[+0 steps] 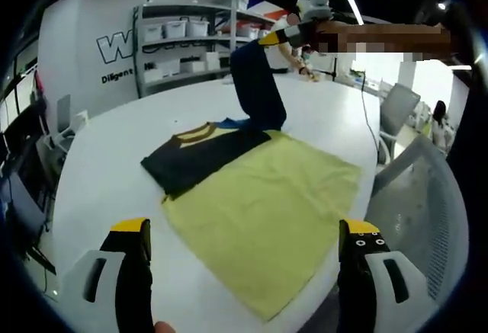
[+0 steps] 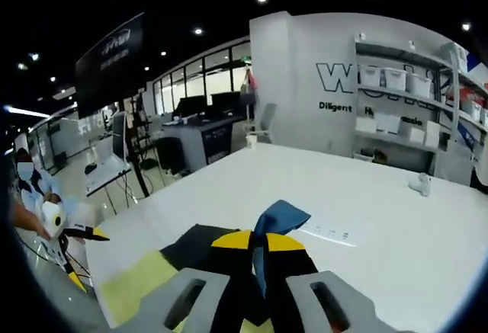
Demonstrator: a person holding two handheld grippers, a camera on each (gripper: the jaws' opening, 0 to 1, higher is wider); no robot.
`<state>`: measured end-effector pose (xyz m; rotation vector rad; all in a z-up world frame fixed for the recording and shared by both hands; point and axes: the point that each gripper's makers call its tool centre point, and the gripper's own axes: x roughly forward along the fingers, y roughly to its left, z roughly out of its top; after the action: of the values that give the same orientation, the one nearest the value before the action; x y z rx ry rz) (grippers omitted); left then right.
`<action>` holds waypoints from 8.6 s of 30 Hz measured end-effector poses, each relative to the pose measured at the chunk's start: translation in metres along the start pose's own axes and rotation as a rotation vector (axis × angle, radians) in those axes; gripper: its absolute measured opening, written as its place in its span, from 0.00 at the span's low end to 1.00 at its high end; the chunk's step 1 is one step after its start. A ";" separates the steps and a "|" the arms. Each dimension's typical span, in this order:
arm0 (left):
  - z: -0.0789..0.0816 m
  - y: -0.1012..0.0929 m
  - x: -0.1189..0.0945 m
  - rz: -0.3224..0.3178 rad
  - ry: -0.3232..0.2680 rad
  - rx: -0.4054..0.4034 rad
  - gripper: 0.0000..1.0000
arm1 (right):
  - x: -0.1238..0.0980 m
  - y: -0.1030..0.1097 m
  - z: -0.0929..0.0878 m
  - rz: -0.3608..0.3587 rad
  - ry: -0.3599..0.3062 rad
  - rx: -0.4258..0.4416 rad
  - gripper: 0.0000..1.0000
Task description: Fold the garment on the visible template until the final outline fits inside the template.
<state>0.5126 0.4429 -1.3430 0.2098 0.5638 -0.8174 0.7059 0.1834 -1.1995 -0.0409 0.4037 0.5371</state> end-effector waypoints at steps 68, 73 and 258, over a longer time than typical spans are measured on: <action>-0.026 0.007 -0.009 -0.013 -0.016 -0.090 0.99 | 0.089 0.078 -0.068 0.076 0.138 0.112 0.00; -0.026 0.008 -0.010 -0.011 -0.017 -0.092 0.98 | 0.095 0.080 -0.074 0.079 0.151 0.115 0.00; -0.002 0.073 0.142 0.048 0.051 -0.046 0.30 | 0.194 0.066 -0.184 0.278 0.397 -0.319 0.14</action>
<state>0.6430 0.4033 -1.4253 0.2018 0.6228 -0.7539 0.7569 0.3091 -1.4394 -0.4082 0.7134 0.8690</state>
